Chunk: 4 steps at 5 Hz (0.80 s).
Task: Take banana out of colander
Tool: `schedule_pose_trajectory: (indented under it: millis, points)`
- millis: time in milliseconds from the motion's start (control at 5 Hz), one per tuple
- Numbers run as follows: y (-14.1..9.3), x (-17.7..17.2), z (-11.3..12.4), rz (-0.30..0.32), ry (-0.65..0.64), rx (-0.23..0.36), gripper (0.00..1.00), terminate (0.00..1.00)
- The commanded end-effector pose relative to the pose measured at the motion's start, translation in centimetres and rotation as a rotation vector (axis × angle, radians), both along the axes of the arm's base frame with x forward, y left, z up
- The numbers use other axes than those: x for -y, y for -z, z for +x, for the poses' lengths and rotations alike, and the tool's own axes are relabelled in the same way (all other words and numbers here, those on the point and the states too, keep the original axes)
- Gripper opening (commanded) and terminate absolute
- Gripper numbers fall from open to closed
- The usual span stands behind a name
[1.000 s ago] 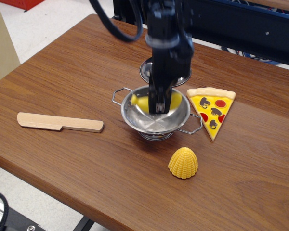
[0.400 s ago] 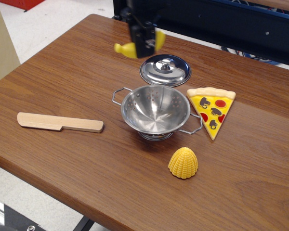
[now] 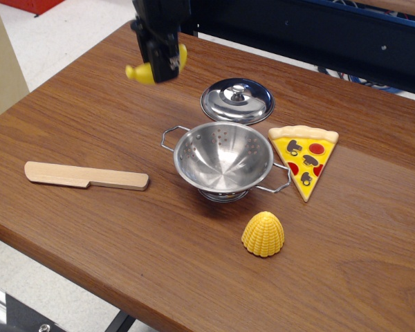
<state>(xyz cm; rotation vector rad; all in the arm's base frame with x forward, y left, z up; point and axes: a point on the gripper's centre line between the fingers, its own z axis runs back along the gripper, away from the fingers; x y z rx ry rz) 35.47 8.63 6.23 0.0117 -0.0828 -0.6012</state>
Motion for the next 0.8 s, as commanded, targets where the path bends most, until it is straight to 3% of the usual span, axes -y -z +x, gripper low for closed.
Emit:
schedule_pose_trajectory:
  millis: [0,200,400,600]
  points:
    - [1.2,-2.7,2.0,0.089,-0.04,0.07,0.0,0.0]
    - [1.6,-2.3,2.3,0.077,-0.075,0.094,1.0,0.0]
    - [2.2,-2.3,2.4,0.096,-0.098,0.102,1.0,0.0]
    - [1.7,-2.4,2.2,0.062,-0.101,0.093,1.0,0.0]
